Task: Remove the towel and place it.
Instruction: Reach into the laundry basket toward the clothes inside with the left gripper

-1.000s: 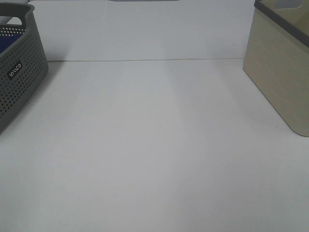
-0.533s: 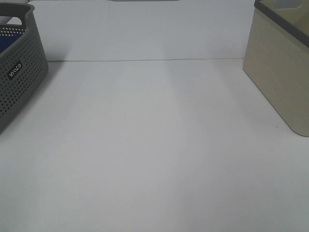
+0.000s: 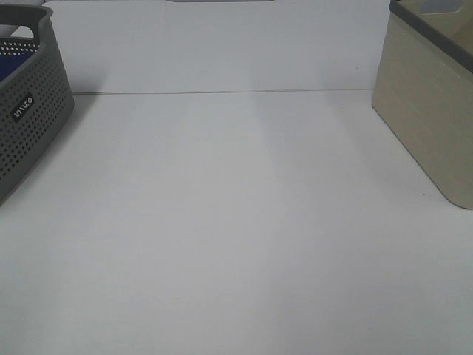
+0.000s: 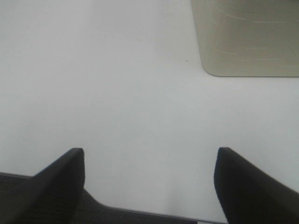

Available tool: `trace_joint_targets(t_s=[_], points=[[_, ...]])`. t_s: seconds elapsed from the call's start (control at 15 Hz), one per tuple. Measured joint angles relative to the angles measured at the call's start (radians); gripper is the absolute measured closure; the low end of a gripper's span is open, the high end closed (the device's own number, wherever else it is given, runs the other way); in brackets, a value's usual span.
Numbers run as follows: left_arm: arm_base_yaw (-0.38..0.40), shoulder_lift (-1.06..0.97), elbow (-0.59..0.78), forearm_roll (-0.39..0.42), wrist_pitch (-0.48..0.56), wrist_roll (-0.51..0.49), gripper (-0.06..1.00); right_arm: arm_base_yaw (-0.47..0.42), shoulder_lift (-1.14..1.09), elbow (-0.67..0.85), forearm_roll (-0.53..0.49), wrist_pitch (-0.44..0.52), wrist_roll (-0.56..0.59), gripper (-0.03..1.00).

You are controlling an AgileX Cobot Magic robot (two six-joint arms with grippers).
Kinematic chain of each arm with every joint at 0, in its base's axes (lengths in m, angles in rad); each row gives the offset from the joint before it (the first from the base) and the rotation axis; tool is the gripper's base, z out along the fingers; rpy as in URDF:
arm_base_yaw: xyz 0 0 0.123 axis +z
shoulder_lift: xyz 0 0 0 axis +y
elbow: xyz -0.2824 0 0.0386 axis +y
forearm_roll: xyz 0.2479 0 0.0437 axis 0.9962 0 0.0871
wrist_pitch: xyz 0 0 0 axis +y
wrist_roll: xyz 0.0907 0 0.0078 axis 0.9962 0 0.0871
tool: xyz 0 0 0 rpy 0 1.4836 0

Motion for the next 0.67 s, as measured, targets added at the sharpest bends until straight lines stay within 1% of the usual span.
trace_joint_targets(t_s=[0.67], points=[[0.0,0.0,0.0,0.0,0.0,0.002,-0.05,0.0,0.0,0.0,0.0,0.0,0.0,0.22]])
